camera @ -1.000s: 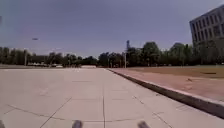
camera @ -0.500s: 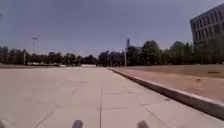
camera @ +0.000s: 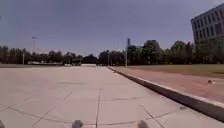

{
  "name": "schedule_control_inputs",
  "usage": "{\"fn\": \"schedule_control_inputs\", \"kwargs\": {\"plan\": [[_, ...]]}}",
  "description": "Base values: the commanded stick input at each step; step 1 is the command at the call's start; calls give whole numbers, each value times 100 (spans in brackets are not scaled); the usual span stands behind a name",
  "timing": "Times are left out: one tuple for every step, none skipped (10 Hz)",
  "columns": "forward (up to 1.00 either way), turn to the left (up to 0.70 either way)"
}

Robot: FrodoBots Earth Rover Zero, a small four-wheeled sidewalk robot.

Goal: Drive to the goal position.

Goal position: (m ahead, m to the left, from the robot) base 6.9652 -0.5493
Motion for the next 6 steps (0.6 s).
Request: {"fn": "schedule_control_inputs", "kwargs": {"plan": [[85,0],[85,0],[85,0],[85,11],[85,32],[85,13]]}}
